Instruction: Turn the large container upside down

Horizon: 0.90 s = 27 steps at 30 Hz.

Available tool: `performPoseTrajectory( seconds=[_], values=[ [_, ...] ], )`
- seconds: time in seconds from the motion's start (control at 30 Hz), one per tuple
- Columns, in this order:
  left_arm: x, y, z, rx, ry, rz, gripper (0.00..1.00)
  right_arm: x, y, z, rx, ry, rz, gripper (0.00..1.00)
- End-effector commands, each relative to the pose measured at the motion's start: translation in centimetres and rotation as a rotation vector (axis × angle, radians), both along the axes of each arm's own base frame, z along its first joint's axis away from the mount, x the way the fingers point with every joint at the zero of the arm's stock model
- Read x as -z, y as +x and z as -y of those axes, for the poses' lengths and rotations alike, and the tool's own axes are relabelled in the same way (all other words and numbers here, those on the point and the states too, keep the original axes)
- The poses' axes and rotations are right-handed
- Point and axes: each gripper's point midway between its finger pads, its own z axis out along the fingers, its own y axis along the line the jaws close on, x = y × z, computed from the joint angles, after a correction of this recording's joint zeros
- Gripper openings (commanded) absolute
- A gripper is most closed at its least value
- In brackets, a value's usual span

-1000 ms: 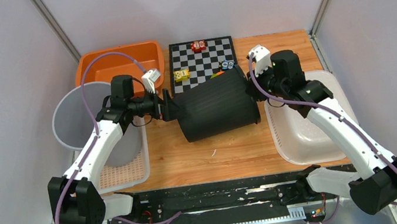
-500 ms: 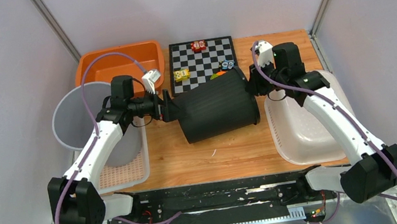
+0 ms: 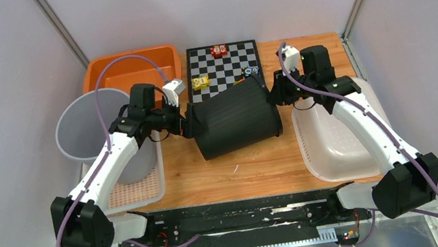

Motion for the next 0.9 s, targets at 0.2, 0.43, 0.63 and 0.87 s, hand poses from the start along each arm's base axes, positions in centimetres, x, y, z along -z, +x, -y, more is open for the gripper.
performPoseTrajectory(
  seconds=[0.2, 0.43, 0.63, 0.87],
  values=[
    [-5.3, 1.4, -1.5, -0.063, 0.080, 0.217, 1.00, 1.4, -0.8, -0.4, -0.033, 0.026, -0.079, 0.09],
    [-3.5, -1.7, 0.4, 0.073, 0.052, 0.098, 1.00, 1.7, -0.5, 0.2, -0.008, 0.012, -0.081, 0.09],
    [-2.4, -2.6, 0.0, 0.107, 0.136, 0.099, 1.00, 1.9, -0.3, 0.7, 0.013, 0.003, -0.085, 0.08],
    [-1.7, -2.5, -1.7, 0.070, 0.237, 0.115, 1.00, 2.3, 0.0, 1.1, 0.029, -0.010, -0.098, 0.08]
  ],
)
